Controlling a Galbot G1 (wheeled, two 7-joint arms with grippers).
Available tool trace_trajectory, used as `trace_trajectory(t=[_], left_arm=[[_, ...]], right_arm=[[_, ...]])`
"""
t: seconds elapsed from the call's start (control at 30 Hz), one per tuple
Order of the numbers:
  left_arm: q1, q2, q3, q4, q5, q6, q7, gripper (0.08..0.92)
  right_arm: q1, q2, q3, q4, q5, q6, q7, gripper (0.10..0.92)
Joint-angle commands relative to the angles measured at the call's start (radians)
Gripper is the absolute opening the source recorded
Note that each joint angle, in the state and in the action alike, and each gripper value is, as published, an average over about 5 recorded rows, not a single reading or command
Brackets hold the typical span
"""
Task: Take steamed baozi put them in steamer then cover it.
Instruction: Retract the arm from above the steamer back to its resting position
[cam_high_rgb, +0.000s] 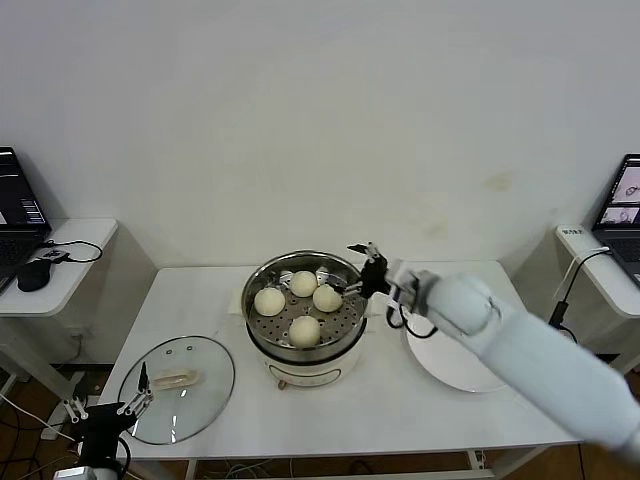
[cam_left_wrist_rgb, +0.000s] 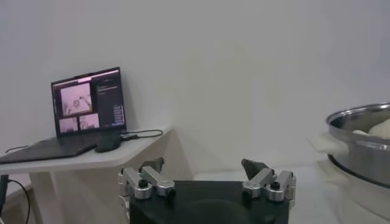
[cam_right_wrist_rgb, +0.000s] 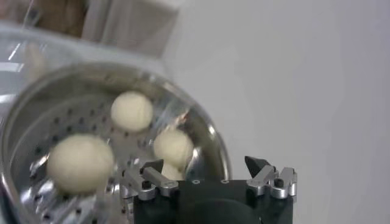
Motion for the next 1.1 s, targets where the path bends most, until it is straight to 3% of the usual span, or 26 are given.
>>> trace_trajectory(t=[0.03,0.17,0.37,0.6,0.83,1.1], left_arm=[[-0.011,0.008,0.03,0.05,0.086,0.004,-0.015,0.823],[-0.017,0.016,0.038,0.095,0.281,-0.02,-0.013,0.823],[-0.022,0.027,-0.012,0.176,0.839,-0.158,-0.057,0.823],[-0.058,0.105,-0.053,0.31,1.266,-0.194,-0.095,0.823],[-0.12,0.177,-0.017,0.416,1.402,-0.163,-0.033,0.823],[-0.136,0.171,0.041,0.398,1.412,-0.117,0.011,0.823]], right_arm=[[-0.843,0.242,0.801,0.07,-0.233,0.496,0.066,0.823],[-0.97,0.367,0.932,0.081,-0.248,0.552,0.041,0.823],[-1.094,0.531,1.053,0.094,-0.242,0.574,0.05,0.823],[-1.145,0.585,1.105,0.09,-0.269,0.586,0.071,0.823],[-1.164,0.611,1.124,0.078,-0.299,0.61,0.077,0.823],[-1.189,0.629,1.152,0.075,-0.305,0.631,0.079,0.823]])
